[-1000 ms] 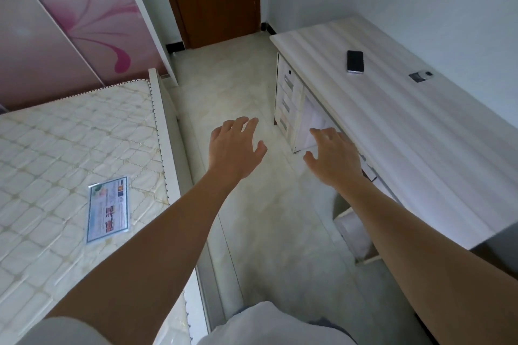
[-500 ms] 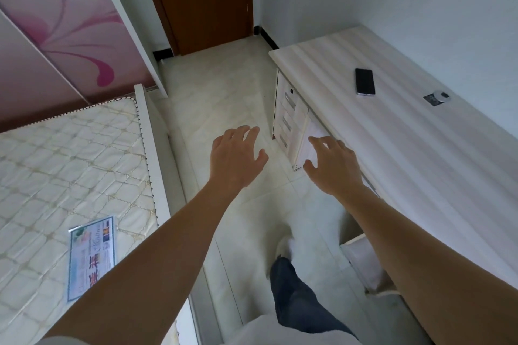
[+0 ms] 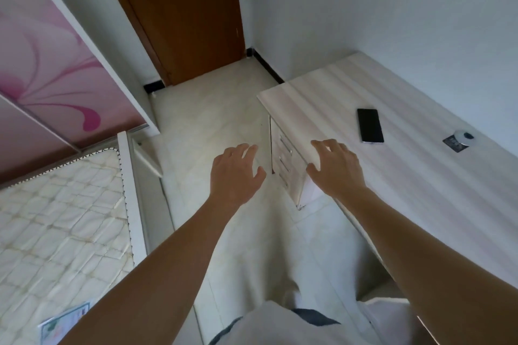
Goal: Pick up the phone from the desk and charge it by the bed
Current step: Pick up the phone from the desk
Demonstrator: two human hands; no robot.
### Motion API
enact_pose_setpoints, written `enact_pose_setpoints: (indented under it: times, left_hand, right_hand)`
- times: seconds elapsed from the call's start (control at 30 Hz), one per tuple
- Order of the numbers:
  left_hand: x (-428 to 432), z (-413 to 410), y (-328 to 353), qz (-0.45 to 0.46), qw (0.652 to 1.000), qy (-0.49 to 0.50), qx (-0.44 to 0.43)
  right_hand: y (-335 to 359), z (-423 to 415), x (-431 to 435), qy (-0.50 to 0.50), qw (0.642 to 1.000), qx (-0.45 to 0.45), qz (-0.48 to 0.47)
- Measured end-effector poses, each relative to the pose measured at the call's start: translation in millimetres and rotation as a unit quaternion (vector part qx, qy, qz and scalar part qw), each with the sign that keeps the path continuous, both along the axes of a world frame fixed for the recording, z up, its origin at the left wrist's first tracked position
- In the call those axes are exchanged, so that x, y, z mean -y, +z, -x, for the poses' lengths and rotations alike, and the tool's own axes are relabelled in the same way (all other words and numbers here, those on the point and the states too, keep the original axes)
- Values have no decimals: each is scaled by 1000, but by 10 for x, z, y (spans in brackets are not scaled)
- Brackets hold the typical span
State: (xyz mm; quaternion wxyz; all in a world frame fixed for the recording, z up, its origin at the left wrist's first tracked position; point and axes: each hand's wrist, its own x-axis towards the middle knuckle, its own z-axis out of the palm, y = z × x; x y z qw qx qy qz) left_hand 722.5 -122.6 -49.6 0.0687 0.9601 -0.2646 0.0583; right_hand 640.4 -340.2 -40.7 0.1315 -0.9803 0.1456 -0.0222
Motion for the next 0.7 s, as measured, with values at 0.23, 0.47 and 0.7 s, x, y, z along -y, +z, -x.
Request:
enact_pose_setpoints:
  times: [0.23, 0.47, 0.7]
  left_hand:
    - [566, -697, 7, -3, 1000, -21, -10]
    - [1176, -1436, -119, 5, 997, -69, -27]
    - [1997, -2348, -194, -8, 987, -150, -56]
  right_hand:
    - [-36, -570, 461, -24, 1000, -6, -8]
    - [-156, -1080, 909, -68, 997, -16, -11]
    - [-190, -1756, 1484, -151, 988, -17, -13]
